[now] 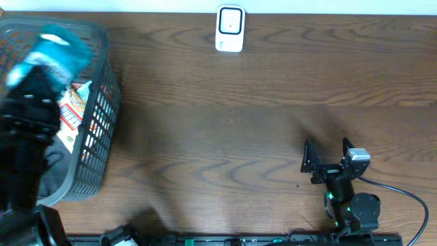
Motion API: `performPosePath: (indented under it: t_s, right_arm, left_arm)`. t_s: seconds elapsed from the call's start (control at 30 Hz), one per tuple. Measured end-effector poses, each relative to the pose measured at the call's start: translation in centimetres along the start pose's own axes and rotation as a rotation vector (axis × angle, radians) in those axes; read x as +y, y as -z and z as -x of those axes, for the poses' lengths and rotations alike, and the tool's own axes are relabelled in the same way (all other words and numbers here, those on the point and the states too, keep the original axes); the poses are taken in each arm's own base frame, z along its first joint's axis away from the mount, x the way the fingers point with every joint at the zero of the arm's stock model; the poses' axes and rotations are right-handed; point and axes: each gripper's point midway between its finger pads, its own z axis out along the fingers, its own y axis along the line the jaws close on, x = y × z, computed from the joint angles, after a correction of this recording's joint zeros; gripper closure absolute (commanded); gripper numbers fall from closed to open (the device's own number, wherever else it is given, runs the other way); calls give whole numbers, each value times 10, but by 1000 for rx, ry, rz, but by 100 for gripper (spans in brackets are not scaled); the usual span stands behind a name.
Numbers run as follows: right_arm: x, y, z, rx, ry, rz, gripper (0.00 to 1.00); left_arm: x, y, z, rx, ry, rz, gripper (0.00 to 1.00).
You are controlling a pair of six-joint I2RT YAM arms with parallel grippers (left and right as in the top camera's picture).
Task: Scan the item barcode
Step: 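Carry the Listerine bottle with the left gripper to the white scanner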
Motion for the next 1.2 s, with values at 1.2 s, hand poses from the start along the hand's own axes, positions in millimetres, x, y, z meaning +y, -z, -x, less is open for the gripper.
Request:
performPosePath:
  t_s: [1.2]
  right_arm:
    - [0, 0, 0, 0, 0, 0, 1]
  left_arm:
    - [78, -154, -411, 1040, -1026, 59, 68]
